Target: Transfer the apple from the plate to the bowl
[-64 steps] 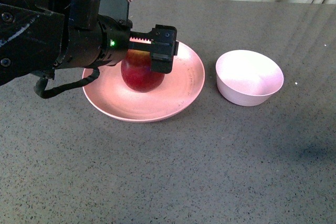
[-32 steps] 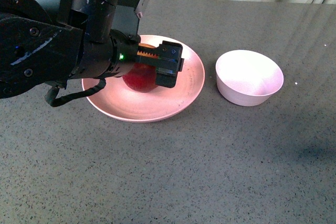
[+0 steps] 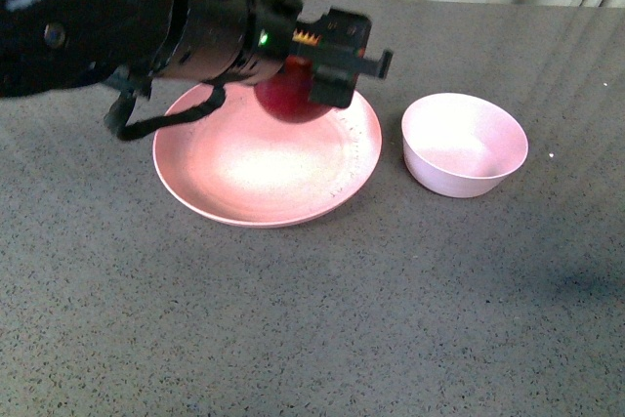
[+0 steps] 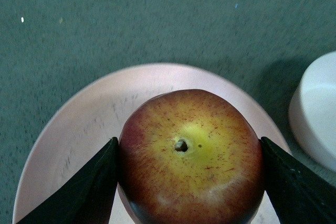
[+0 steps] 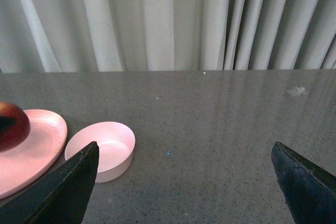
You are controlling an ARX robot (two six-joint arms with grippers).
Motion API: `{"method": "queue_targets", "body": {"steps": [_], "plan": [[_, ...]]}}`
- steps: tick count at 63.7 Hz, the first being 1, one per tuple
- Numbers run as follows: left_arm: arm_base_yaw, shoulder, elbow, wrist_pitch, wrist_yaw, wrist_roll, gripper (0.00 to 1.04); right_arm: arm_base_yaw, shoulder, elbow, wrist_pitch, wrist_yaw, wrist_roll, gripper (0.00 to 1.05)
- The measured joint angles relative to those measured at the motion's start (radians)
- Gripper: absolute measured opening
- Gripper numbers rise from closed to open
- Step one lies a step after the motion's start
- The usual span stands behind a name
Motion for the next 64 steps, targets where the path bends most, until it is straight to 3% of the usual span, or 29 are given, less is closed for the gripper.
{"method": "queue_targets", "body": {"steps": [28,64], "plan": [[-0.134,0.106,0.235,-0.084,0.048,-0.012,0.68,0.0,0.0,0.0,0.0,0.0,0.0,0.96],[-0.209,0.223,0.328,-0.109,0.074,-0.024,0.68,0.0,0.0,0.0,0.0,0.0,0.0,0.96]]}}
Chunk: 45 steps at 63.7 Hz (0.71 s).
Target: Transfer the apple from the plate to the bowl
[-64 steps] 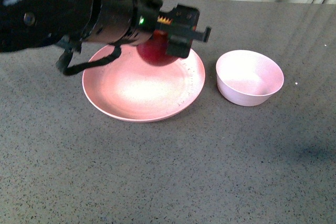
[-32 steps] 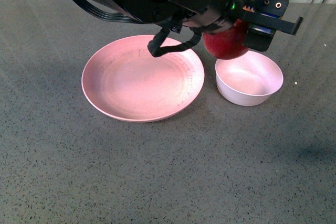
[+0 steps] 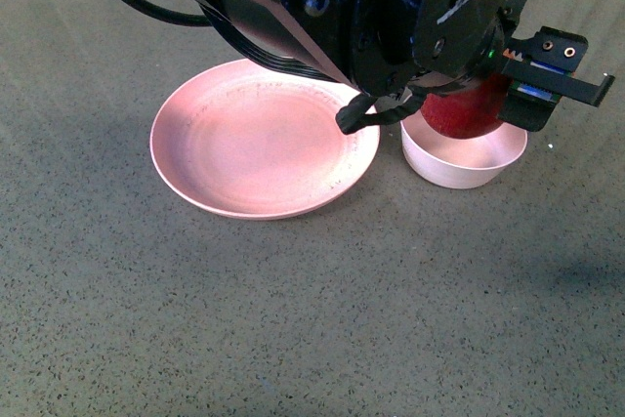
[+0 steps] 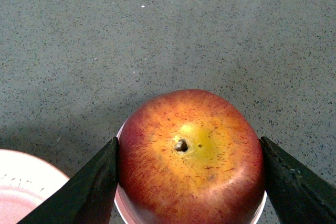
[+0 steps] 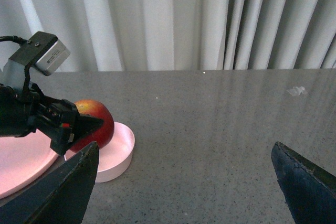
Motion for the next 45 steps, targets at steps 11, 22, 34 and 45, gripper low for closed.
{"method": "queue_targets", "body": {"steps": [11,22,34,45], "plan": [[0.001,0.014,0.031,-0.011,0.001,-0.003,0.68,0.0,0.0,0.0,0.0,0.0,0.0,0.96],[0.001,0.028,0.055,-0.028,0.001,-0.004,0.69,0.0,0.0,0.0,0.0,0.0,0.0,0.96],[0.004,0.033,0.055,-0.028,0.0,-0.004,0.97,0.0,0.0,0.0,0.0,0.0,0.0,0.96],[0.009,0.023,0.027,-0.005,-0.003,-0.005,0.96,0.0,0.0,0.0,0.0,0.0,0.0,0.96]]}}
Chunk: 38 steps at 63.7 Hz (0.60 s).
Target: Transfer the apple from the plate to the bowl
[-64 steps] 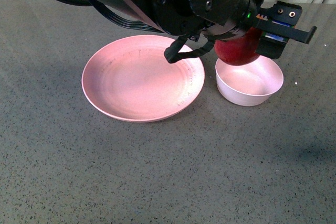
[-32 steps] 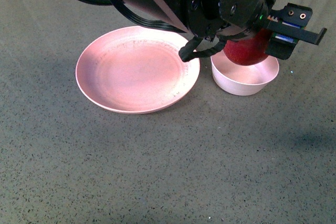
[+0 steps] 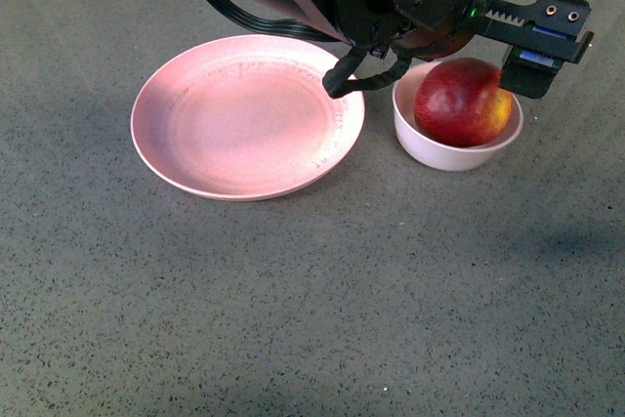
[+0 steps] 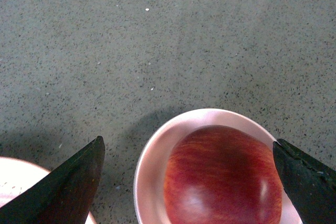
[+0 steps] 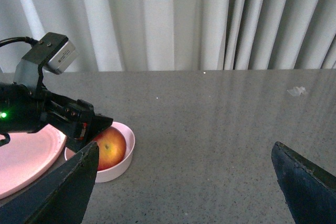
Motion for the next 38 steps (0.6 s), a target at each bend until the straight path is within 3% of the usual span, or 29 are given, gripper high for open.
{"method": "queue_targets", "body": {"steps": [17,38], "plan": [[0.044,-0.127,-0.162,0.092,-0.024,-0.007,0.96,0.0,0.0,0.0,0.0,0.0,0.0,0.96],[0.26,-0.506,-0.492,0.188,-0.01,-0.048,0.96,0.0,0.0,0.0,0.0,0.0,0.0,0.96]]}}
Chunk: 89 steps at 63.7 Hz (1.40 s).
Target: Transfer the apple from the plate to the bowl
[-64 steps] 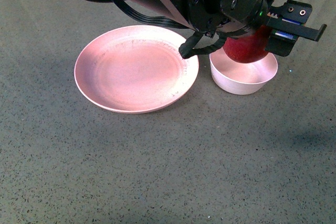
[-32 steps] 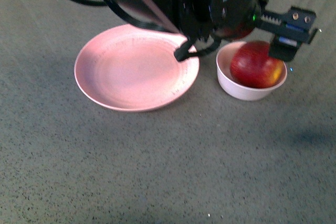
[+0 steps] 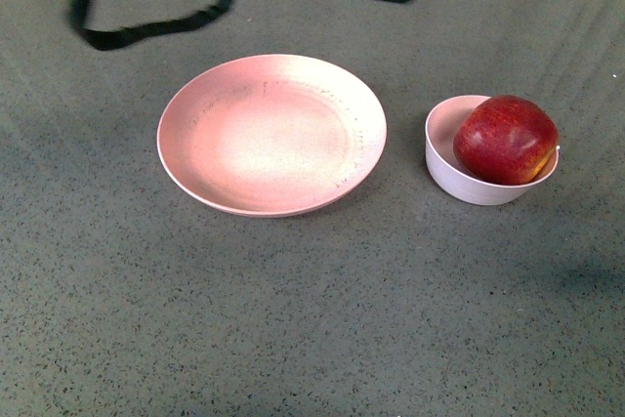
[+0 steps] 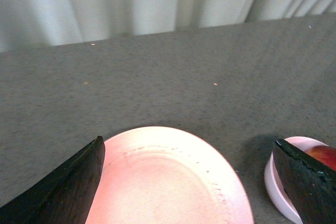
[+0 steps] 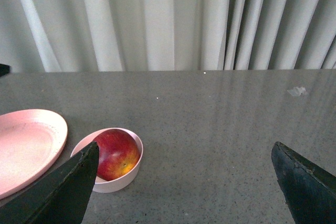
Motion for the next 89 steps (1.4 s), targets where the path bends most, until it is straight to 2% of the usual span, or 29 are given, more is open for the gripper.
{"method": "queue_targets", "body": {"steps": [2,4,7,9,12,16,22,26,32,50,54,61,65,70,89], "plan": [[0.024,-0.039,-0.034,0.005,0.008,-0.005,0.96,0.0,0.0,0.0,0.0,0.0,0.0,0.96],[0.039,-0.068,-0.074,0.047,-0.035,0.011,0.94,0.0,0.0,0.0,0.0,0.0,0.0,0.96],[0.06,-0.109,-0.16,0.219,-0.197,0.043,0.85,0.0,0.0,0.0,0.0,-0.001,0.0,0.96],[0.075,-0.133,-0.212,0.307,-0.262,0.061,0.79,0.0,0.0,0.0,0.0,-0.002,0.0,0.96],[0.097,-0.169,-0.277,0.396,-0.311,0.076,0.72,0.0,0.0,0.0,0.0,0.0,0.0,0.96],[0.14,-0.233,-0.372,0.464,-0.306,0.09,0.6,0.0,0.0,0.0,0.0,0.0,0.0,0.96],[0.178,-0.307,-0.471,0.48,-0.261,0.1,0.44,0.0,0.0,0.0,0.0,-0.001,0.0,0.96],[0.212,-0.364,-0.543,0.481,-0.225,0.105,0.3,0.0,0.0,0.0,0.0,0.0,0.0,0.96],[0.269,-0.478,-0.643,0.475,-0.167,0.108,0.03,0.0,0.0,0.0,0.0,0.0,0.0,0.96],[0.356,-0.701,-0.778,0.38,-0.085,0.111,0.02,0.0,0.0,0.0,0.0,0.0,0.0,0.96],[0.375,-0.718,-0.822,0.422,-0.066,0.111,0.02,0.0,0.0,0.0,0.0,0.0,0.0,0.96],[0.398,-0.793,-0.859,0.359,-0.044,0.111,0.02,0.0,0.0,0.0,0.0,0.0,0.0,0.96],[0.453,-0.855,-0.867,0.312,0.029,0.112,0.02,0.0,0.0,0.0,0.0,-0.001,0.0,0.96],[0.481,-0.922,-0.875,0.257,0.031,0.112,0.02,0.0,0.0,0.0,0.0,0.0,0.0,0.96],[0.483,-1.19,-0.887,0.018,0.04,0.113,0.02,0.0,0.0,0.0,0.0,0.0,0.0,0.96]]}}
